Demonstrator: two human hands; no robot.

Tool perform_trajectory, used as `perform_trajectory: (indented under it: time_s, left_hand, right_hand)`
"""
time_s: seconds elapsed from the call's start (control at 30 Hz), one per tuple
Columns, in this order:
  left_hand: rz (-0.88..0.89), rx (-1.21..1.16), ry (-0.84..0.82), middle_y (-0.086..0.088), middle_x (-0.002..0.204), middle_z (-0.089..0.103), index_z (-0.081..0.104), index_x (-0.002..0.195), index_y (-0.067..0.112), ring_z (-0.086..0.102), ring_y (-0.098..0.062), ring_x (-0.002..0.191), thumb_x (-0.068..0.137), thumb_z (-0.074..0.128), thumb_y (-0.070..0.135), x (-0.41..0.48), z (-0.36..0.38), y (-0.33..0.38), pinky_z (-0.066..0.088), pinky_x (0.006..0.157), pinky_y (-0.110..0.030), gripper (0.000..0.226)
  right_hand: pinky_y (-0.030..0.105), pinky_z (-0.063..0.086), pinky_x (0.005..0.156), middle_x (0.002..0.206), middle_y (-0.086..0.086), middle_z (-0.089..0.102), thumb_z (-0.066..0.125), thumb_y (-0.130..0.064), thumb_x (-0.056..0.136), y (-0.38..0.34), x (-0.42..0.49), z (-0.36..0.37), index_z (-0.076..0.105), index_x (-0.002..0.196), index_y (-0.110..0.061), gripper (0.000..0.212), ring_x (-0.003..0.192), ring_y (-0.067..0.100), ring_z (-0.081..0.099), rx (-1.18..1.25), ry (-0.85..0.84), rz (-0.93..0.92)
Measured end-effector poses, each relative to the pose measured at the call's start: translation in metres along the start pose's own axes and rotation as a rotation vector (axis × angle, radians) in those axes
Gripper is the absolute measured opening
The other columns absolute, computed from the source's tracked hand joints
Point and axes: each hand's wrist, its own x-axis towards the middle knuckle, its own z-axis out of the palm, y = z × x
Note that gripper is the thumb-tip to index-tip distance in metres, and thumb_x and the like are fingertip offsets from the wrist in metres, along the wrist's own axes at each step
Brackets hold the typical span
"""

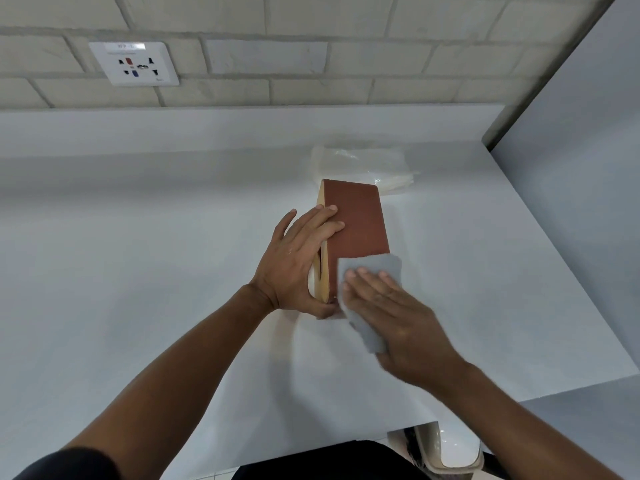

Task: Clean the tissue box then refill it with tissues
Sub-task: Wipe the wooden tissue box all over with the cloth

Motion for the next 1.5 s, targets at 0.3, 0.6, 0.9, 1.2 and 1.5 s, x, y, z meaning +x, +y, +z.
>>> perform_trajectory:
  time_s: [0.3,0.6,0.9,1.2,1.5]
  left_hand:
    - [-0.005,0.051,-0.024,-0.01,0.166,0.038,0.046,0.153,0.011,0.033,-0.027,0.157,0.053,0.065,0.089,-0.001,-0.005,0.0,0.017,0.127,-0.06,0.128]
    - [0.0,0.032,-0.025,-0.012,0.167,0.037,0.047,0.152,0.008,0.035,-0.028,0.156,0.054,0.067,0.087,-0.001,-0.005,-0.001,0.016,0.128,-0.056,0.127]
    - [-0.029,0.012,-0.047,-0.01,0.167,0.036,0.043,0.154,0.011,0.035,-0.025,0.156,0.052,0.067,0.085,-0.001,-0.006,0.002,0.017,0.127,-0.058,0.128]
    - [-0.024,0.034,-0.048,-0.011,0.167,0.036,0.039,0.154,0.012,0.035,-0.027,0.156,0.052,0.066,0.085,-0.001,-0.004,0.002,0.016,0.125,-0.065,0.128]
    - [-0.009,0.035,-0.028,-0.013,0.166,0.037,0.038,0.153,0.013,0.037,-0.029,0.156,0.054,0.064,0.088,-0.001,-0.002,0.001,0.016,0.124,-0.066,0.127]
  right_hand:
    - [0.05,0.039,0.11,0.15,0.007,0.045,0.057,0.002,0.084,0.029,-0.021,-0.014,0.051,0.14,-0.006,0.057,0.142,0.021,0.037,0.033,0.021,0.085]
    - [0.041,0.032,0.117,0.153,0.004,0.041,0.05,-0.004,0.084,0.014,0.004,-0.01,0.046,0.144,-0.009,0.06,0.144,0.016,0.034,0.063,-0.067,-0.018]
    - [0.034,0.033,0.116,0.151,0.002,0.043,0.046,-0.006,0.084,0.025,0.004,-0.017,0.049,0.143,-0.01,0.059,0.142,0.013,0.036,0.102,-0.073,0.109]
    - [0.033,0.032,0.114,0.15,0.0,0.044,0.04,-0.014,0.084,0.047,0.026,-0.02,0.049,0.143,-0.016,0.059,0.141,0.009,0.036,0.128,-0.071,0.235]
    - [0.034,0.037,0.112,0.15,-0.004,0.044,0.047,-0.008,0.088,0.053,0.031,-0.02,0.05,0.142,-0.018,0.055,0.141,0.005,0.035,0.135,-0.034,0.268]
